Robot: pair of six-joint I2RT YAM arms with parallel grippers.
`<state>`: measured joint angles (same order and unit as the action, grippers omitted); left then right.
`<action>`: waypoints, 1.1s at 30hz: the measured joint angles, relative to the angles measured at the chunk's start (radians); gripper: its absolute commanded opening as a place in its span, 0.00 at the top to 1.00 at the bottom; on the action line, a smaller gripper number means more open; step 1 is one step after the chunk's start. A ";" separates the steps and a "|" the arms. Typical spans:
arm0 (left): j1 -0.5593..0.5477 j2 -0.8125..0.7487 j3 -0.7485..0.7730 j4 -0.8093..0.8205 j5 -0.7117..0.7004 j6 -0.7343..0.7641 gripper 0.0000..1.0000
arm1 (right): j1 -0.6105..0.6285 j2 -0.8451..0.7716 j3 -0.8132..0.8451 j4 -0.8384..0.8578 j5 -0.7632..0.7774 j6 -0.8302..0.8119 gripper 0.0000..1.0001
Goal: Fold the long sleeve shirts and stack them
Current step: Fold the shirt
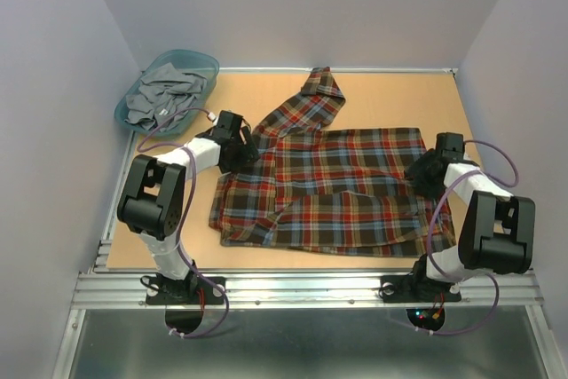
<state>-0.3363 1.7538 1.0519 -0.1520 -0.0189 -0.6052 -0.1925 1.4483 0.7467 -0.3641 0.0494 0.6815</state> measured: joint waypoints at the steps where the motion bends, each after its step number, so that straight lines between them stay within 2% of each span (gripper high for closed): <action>1: 0.006 -0.018 -0.015 -0.007 0.000 -0.003 0.16 | -0.005 -0.009 -0.004 -0.013 0.011 0.000 0.30; 6: 0.018 -0.058 -0.014 -0.056 -0.031 0.013 0.16 | -0.014 -0.016 0.024 -0.079 0.035 -0.025 0.30; 9: 0.020 -0.057 0.043 -0.072 -0.048 0.047 0.16 | -0.014 -0.015 0.108 -0.113 0.047 -0.068 0.30; 13: 0.023 -0.022 0.199 -0.079 -0.067 0.106 0.18 | -0.016 0.016 0.308 -0.103 0.063 -0.141 0.30; 16: 0.023 0.026 0.302 -0.072 -0.071 0.155 0.22 | -0.016 0.034 0.375 -0.077 0.063 -0.161 0.30; 22: 0.024 0.196 0.459 -0.062 -0.053 0.269 0.26 | -0.016 0.086 0.377 -0.079 0.043 -0.150 0.31; 30: 0.024 0.359 0.564 -0.111 -0.063 0.367 0.32 | -0.016 0.095 0.365 -0.071 -0.014 -0.145 0.31; 33: 0.026 0.372 0.574 -0.116 -0.056 0.384 0.33 | -0.016 0.093 0.352 -0.065 -0.023 -0.151 0.31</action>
<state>-0.3107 2.1254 1.6260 -0.2684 -0.0750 -0.2211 -0.2085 1.5410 1.0985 -0.4290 0.0265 0.5308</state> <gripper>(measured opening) 0.678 0.695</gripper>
